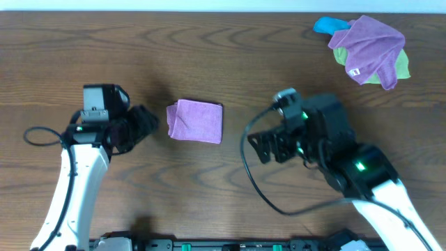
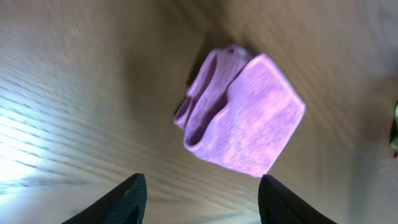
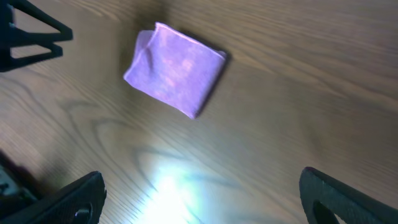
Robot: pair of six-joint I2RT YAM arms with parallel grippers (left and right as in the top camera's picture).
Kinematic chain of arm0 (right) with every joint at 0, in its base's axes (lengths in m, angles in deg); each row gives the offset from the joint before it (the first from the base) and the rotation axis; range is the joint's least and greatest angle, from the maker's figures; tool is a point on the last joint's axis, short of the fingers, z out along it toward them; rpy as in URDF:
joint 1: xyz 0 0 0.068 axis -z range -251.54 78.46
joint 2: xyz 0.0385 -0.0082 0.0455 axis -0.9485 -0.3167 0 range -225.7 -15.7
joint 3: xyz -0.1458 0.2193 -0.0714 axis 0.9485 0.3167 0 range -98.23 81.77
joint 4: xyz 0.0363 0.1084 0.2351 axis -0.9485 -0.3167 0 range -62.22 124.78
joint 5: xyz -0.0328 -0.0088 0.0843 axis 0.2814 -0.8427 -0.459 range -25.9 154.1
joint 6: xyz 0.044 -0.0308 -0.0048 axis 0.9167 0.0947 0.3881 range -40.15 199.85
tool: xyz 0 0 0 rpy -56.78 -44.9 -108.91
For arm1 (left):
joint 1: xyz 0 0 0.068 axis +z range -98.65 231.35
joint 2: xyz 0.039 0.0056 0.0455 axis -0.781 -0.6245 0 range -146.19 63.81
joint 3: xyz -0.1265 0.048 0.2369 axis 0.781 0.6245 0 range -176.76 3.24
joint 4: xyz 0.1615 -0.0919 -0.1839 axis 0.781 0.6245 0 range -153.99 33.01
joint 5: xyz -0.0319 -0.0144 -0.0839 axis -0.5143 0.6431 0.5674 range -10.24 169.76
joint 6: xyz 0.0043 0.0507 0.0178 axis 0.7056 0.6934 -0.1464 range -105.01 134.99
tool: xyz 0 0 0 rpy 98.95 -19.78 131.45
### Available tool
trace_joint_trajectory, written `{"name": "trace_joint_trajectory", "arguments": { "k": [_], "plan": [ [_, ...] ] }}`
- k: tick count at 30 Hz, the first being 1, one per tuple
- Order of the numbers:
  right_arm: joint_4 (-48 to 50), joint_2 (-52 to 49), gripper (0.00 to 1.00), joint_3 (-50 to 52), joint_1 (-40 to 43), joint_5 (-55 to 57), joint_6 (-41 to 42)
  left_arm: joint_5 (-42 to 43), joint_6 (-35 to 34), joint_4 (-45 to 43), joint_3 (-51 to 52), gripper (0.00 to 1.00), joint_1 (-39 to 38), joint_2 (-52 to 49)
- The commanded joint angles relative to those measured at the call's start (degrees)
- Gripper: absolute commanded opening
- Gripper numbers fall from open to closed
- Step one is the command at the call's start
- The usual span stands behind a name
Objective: Fold the cloth
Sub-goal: 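Open both grippers and pull them back from the folded towel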
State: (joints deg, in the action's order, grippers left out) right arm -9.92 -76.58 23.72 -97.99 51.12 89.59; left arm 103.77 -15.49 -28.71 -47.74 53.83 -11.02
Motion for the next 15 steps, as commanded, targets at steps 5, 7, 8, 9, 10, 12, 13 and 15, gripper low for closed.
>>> {"name": "trace_joint_trajectory", "arguments": {
  "k": [5,7,8,9,10,12,13,15],
  "plan": [
    [-1.6,13.3,0.99,12.8,2.6,3.7,2.4,6.8,-4.8,-8.7,10.5,0.64,0.1,0.1],
    [-1.4,17.7,0.99,16.7,2.9,3.6,5.1,7.2,-6.0,-11.0,12.4,0.67,0.1,0.1],
    [-1.4,20.1,0.99,18.6,2.9,3.6,6.4,7.1,-6.6,-12.1,13.3,0.68,0.1,0.0],
    [-1.4,22.6,0.99,20.3,2.9,3.6,7.5,7.1,-7.3,-13.0,14.0,0.68,0.1,0.0],
    [-1.4,24.7,0.99,21.7,2.9,3.6,8.4,7.2,-8.0,-14.2,14.8,0.69,0.1,-0.1],
    [-1.4,29.0,0.99,24.2,2.9,3.6,10.1,7.1,-9.0,-15.8,16.2,0.70,0.1,-0.2],
    [-1.6,31.1,0.99,25.4,2.9,3.8,10.9,7.1,-9.1,-16.6,16.8,0.71,0.1,-0.3],
    [-2.2,34.3,0.99,26.9,2.9,4.3,12.2,7.1,-9.4,-17.8,17.7,0.71,-0.1,-0.8]
  ]
}}
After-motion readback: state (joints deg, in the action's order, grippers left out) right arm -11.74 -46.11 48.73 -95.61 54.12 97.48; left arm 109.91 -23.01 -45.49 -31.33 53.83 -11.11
